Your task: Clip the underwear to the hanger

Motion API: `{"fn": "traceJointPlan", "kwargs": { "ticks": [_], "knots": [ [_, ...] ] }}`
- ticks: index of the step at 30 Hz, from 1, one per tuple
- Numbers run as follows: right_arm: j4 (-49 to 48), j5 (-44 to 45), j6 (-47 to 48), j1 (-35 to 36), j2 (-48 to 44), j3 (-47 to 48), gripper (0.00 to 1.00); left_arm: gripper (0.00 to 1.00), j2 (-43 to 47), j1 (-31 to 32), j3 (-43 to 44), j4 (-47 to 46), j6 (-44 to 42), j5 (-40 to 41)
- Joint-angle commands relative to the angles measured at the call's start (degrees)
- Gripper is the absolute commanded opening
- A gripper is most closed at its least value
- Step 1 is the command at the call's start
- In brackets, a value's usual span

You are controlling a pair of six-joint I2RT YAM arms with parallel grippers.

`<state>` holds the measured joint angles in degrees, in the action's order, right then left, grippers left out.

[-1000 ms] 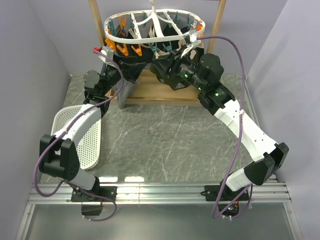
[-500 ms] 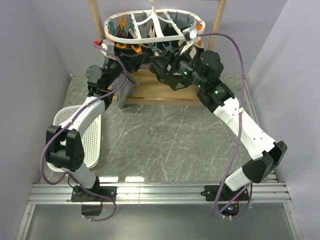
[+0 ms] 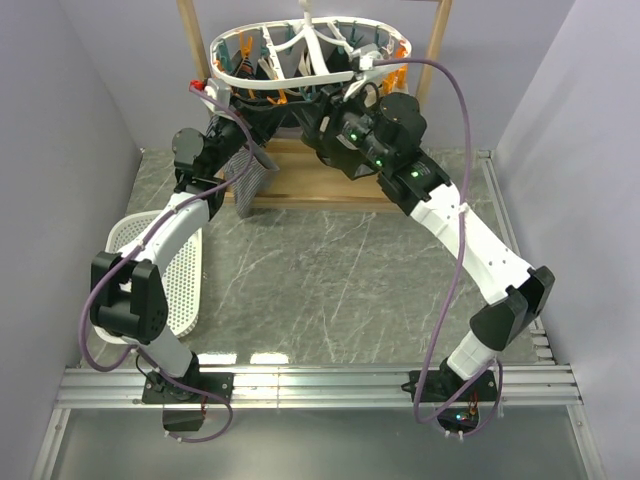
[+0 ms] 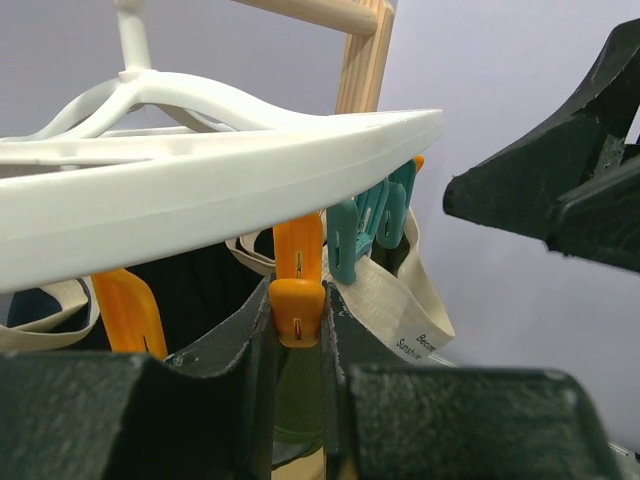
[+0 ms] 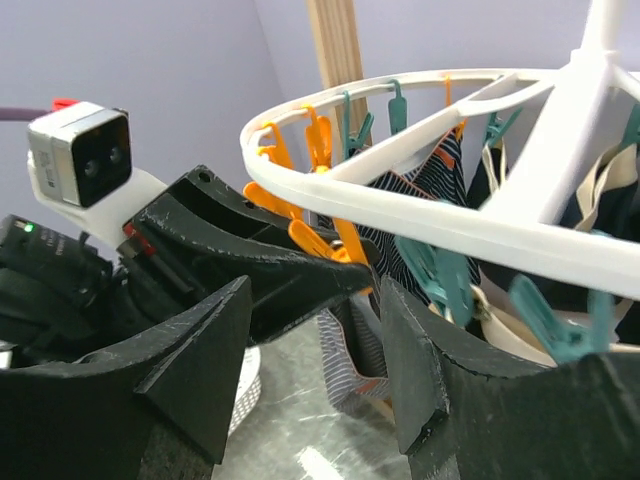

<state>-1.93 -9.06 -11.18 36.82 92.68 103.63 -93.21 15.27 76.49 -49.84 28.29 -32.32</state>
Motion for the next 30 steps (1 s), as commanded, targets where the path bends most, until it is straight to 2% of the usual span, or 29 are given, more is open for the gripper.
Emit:
{"fn": "traceJointPlan", "kwargs": {
  "ticks": [1,6,19,30],
  "knots": [
    [-1.6,3.3,5.2,2.1,1.4,3.9,0.61,0.03,3.4,0.5,2.5,2.5,-2.1,-1.3],
    [-1.9,6.5,9.9,4.0,3.7,5.3,0.61,0.02,4.5,1.1,3.5,6.8,-6.2,-1.3],
    [-5.4,14.5,7.2,5.5,7.3,8.5,0.64,0.02,6.9,2.3,3.0,10.4,-10.9,-2.8],
    [-2.3,11.9,7.0,5.8,8.7,9.7,0.65,0.03,6.7,3.1,4.5,13.2,-14.0,-3.9]
  ]
}}
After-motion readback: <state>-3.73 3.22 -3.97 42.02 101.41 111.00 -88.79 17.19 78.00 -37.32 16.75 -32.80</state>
